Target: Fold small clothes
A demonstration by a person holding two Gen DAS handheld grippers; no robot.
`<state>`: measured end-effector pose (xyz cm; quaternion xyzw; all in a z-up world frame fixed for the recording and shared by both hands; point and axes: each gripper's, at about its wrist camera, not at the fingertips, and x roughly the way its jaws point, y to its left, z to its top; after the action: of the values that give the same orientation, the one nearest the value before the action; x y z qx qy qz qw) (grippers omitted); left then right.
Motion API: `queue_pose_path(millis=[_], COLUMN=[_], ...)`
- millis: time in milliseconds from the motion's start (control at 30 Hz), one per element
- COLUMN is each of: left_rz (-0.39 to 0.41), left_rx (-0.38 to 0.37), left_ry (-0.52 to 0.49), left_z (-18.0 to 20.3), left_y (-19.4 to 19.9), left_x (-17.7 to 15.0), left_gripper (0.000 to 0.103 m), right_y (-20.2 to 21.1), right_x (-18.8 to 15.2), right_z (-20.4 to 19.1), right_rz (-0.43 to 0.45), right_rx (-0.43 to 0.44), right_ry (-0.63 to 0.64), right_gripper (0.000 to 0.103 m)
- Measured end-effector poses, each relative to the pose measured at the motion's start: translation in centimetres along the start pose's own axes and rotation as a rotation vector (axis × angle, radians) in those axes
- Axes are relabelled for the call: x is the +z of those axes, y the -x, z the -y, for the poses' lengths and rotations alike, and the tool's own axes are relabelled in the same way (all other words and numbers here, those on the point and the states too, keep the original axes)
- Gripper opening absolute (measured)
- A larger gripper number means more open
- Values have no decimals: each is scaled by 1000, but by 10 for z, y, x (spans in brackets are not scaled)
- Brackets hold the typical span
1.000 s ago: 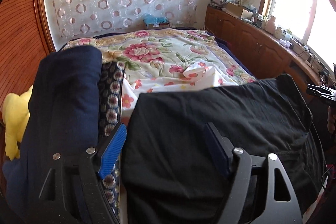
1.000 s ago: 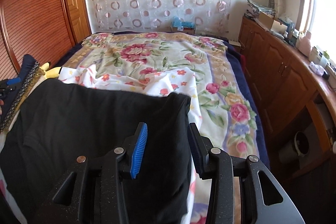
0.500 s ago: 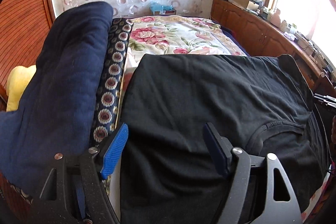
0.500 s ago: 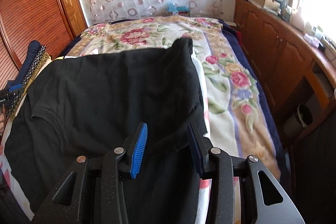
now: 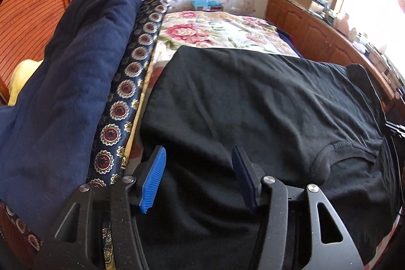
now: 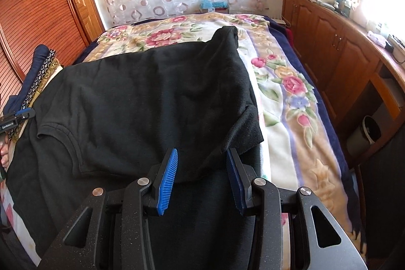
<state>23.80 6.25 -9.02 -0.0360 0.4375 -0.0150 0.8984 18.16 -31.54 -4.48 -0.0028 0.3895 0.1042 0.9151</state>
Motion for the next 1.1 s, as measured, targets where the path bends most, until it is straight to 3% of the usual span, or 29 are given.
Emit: queue_pose_path(millis=[300,467,700,967,1000,1067,1100], left_rz=[12,56,49,43,42,43,39], left_rx=[5,-6,0,23,27,22,15], left_ry=[56,112,92,70,69,80,84], left_z=[-4,-12,-7,1,2,0,-2], left_y=[-12,-11,-19,-30,-30,-31,-31], left_x=[6,14,18,22,21,21,19], left_gripper=[56,56,56,55,50,20,12], right_y=[-3,-3,-4,3,4,6,5], right_x=[-2,-4,-2,-4,-4,-8,-10], right_z=[3,3,2,2,3,5,5], right_rz=[7,12,15,12,11,4,-2], right_rx=[7,25,19,-50,-52,-54,-48], right_ry=[-3,-13,-21,-14,-20,-32,-36], right_gripper=[41,41,41,41,41,41,41])
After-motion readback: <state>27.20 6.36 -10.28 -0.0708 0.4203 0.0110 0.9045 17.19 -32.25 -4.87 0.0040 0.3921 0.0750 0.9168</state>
